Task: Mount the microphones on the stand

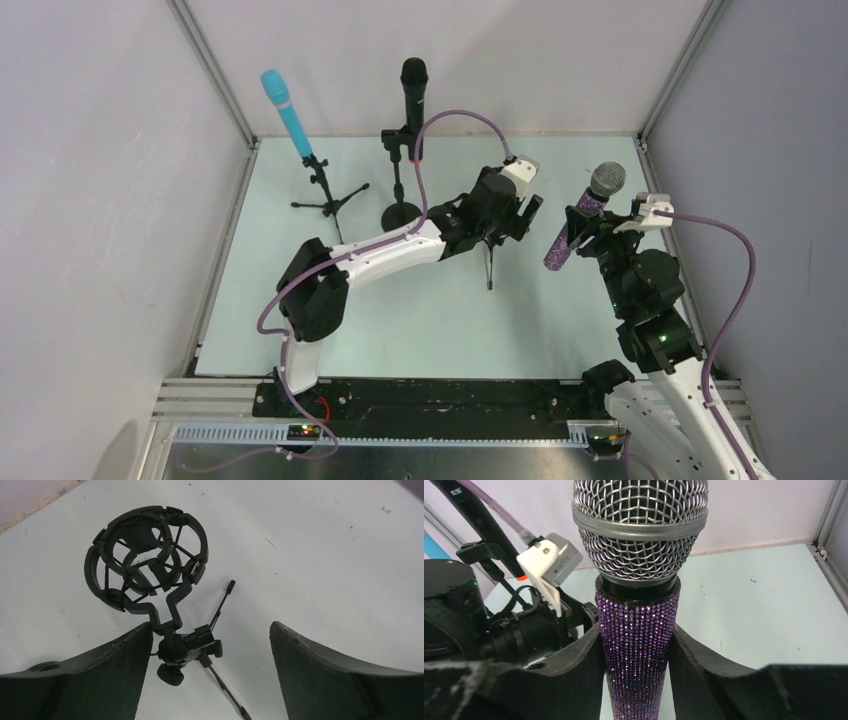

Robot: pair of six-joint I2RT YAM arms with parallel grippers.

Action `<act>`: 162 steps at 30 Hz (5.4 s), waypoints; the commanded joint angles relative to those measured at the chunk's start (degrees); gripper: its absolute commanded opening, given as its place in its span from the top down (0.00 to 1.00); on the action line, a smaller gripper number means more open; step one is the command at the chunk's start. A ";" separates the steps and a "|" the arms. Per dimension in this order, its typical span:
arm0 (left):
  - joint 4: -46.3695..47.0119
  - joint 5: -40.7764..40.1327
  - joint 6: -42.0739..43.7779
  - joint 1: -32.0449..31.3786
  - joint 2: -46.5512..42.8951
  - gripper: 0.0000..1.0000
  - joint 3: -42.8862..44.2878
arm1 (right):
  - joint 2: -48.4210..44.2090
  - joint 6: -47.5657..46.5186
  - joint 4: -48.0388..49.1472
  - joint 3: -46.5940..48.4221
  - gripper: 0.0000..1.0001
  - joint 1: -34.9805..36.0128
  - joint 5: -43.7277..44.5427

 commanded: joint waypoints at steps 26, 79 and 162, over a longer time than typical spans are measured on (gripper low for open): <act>1.00 6.35 4.91 -0.72 -12.47 0.74 -10.47 | 0.28 0.74 7.57 0.78 1.00 -0.38 -5.34; 15.54 10.79 -21.52 14.40 -38.68 0.00 -35.09 | 2.09 2.11 6.35 0.70 1.00 -0.27 -7.04; 0.77 5.23 -22.20 20.06 -48.00 0.00 -52.77 | 28.18 -9.13 49.47 0.23 1.00 -1.95 -15.68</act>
